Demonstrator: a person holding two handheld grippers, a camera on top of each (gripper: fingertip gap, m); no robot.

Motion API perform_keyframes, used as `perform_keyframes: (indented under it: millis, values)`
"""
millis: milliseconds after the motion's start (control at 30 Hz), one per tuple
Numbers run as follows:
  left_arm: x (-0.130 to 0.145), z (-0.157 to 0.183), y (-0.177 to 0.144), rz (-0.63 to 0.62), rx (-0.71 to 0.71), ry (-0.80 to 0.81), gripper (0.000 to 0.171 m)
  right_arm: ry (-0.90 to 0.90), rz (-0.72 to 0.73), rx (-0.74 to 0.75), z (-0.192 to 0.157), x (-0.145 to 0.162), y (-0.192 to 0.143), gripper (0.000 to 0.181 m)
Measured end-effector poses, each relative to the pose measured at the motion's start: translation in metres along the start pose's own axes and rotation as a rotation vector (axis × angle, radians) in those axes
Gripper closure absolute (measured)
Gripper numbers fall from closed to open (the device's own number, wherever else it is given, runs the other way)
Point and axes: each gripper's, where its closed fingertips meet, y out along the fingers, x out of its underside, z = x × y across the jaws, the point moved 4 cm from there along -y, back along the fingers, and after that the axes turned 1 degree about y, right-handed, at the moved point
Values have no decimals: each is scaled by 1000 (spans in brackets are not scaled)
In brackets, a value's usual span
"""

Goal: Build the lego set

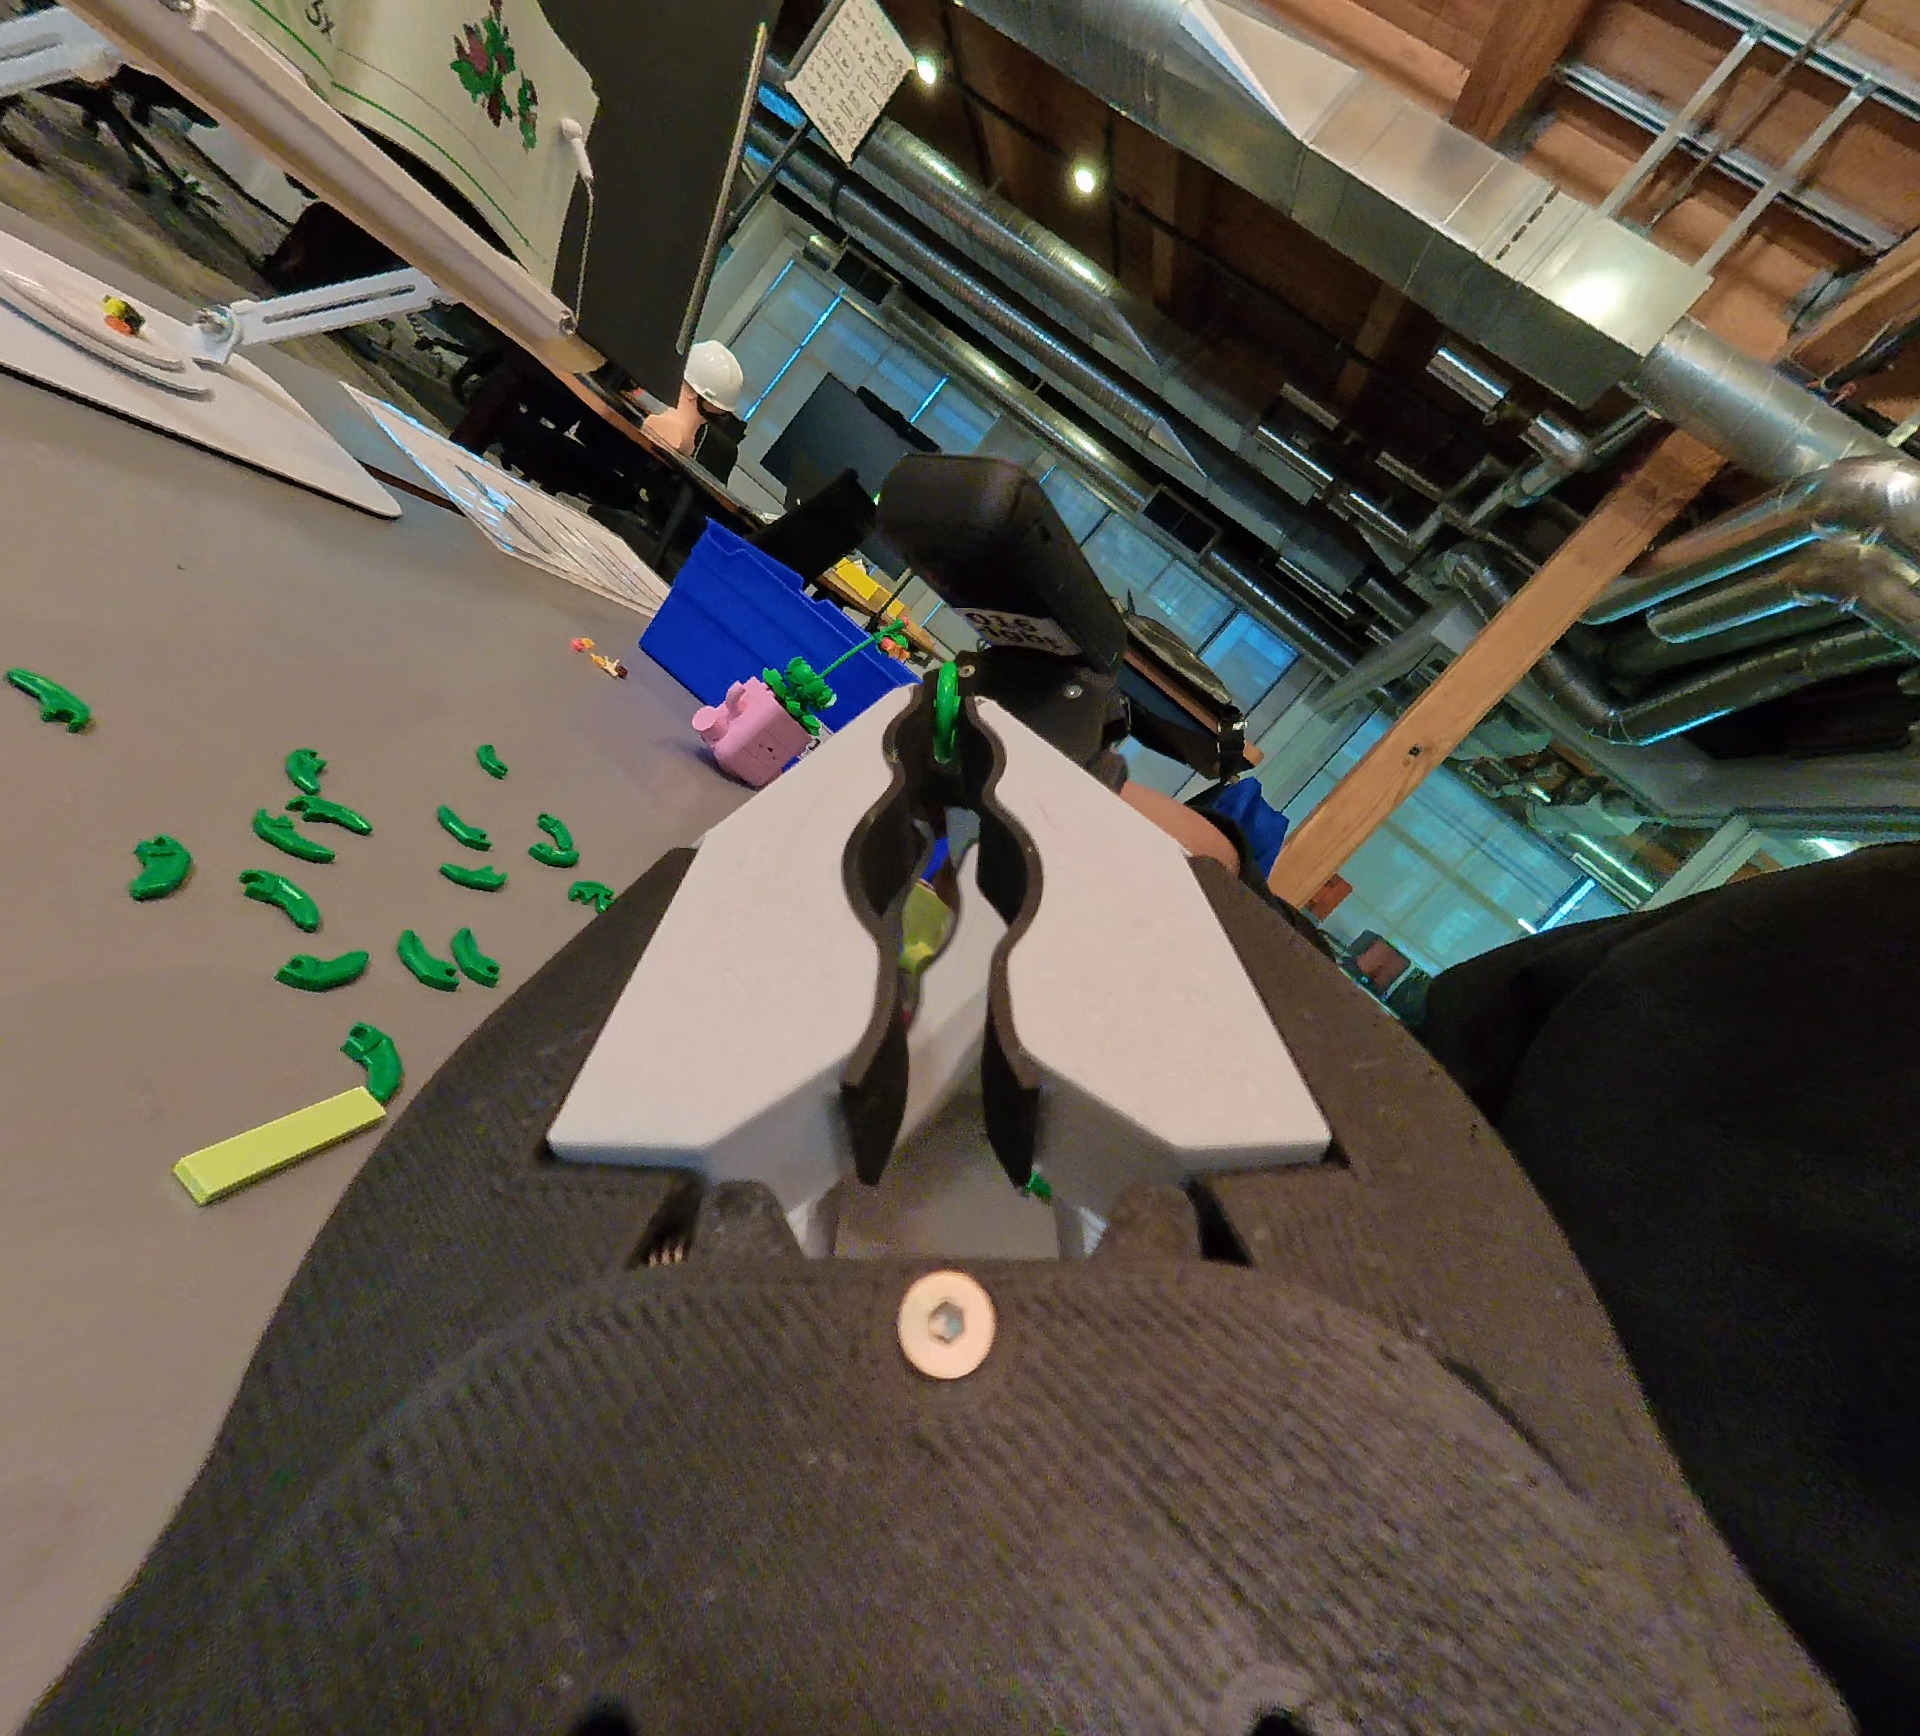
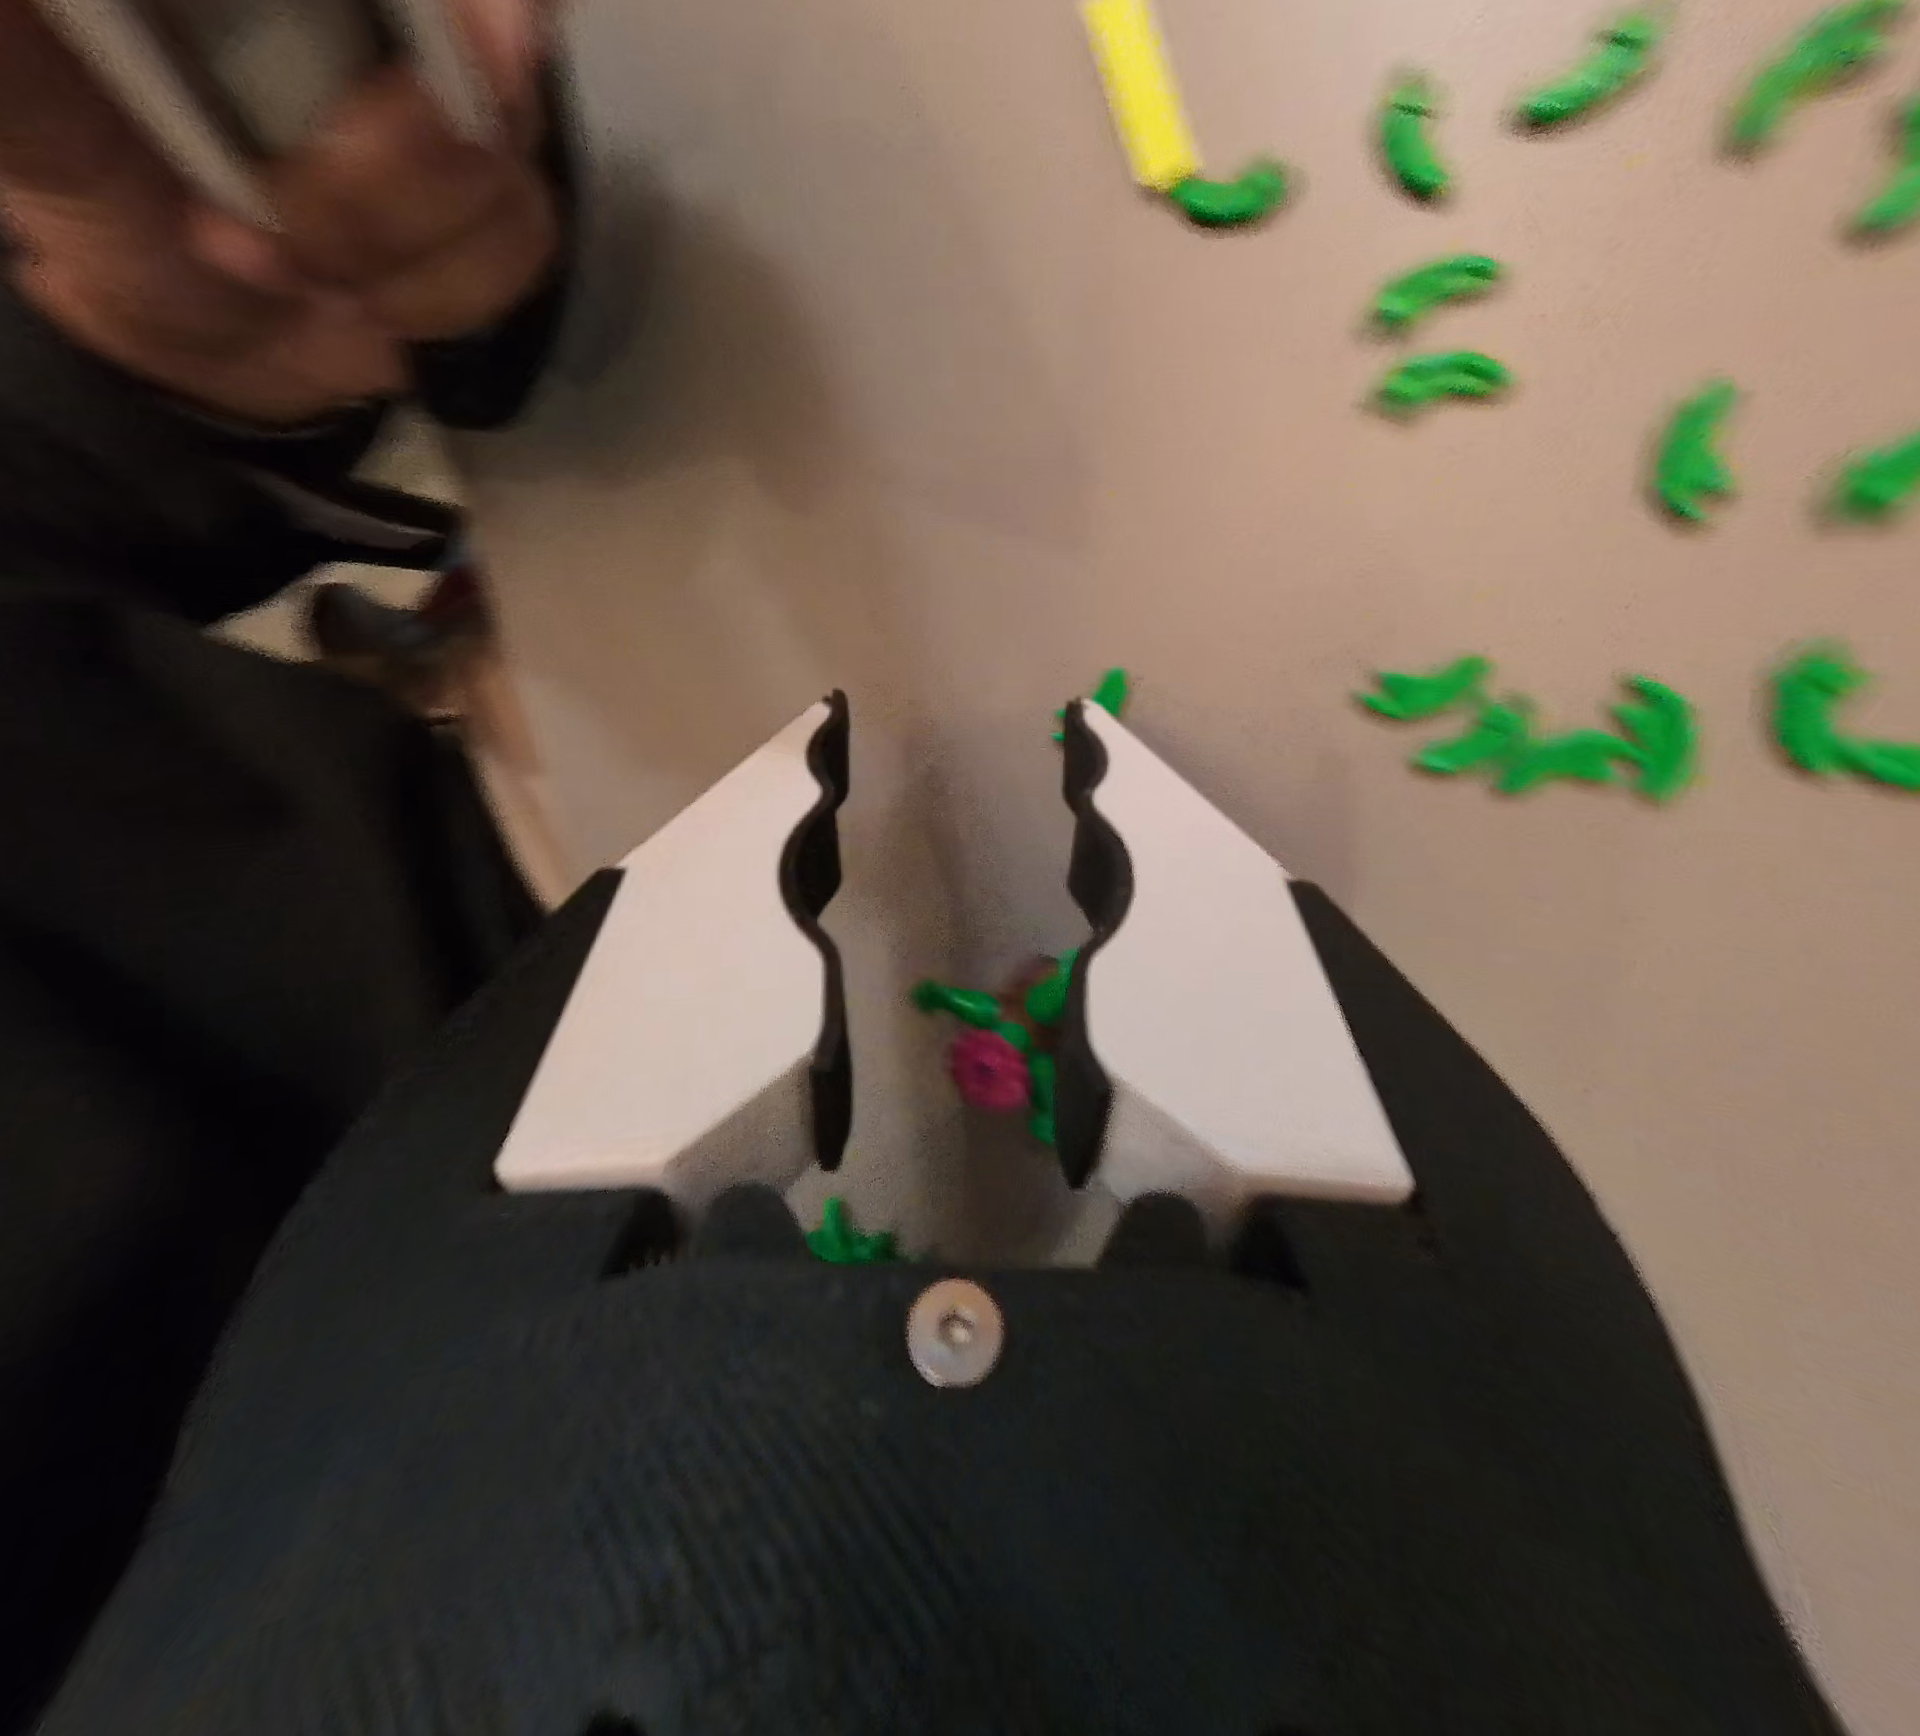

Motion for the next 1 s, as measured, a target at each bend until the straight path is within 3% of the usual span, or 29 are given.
perform_keyframes:
  millis: [67,300,500,700,900,1000]
  values:
    - [-1,-1,-1,6,-3,0,169,0,52,-106,-15,-9,-3,143]
    - [-4,-2,-4,24,-5,-11,170,53,199,-4,2,-18,-22,148]
    - [-5,-3,-4,32,-6,-14,169,-19,127,61,-21,-13,-8,157]
    - [-5,-2,-4,29,-7,-7,169,-95,-17,251,-11,-9,12,133]
    - [-5,0,-5,31,-6,-1,169,-68,-62,185,-19,-4,20,126]
    - [-6,0,-5,34,-2,-10,169,-64,-97,24,-46,7,24,131]
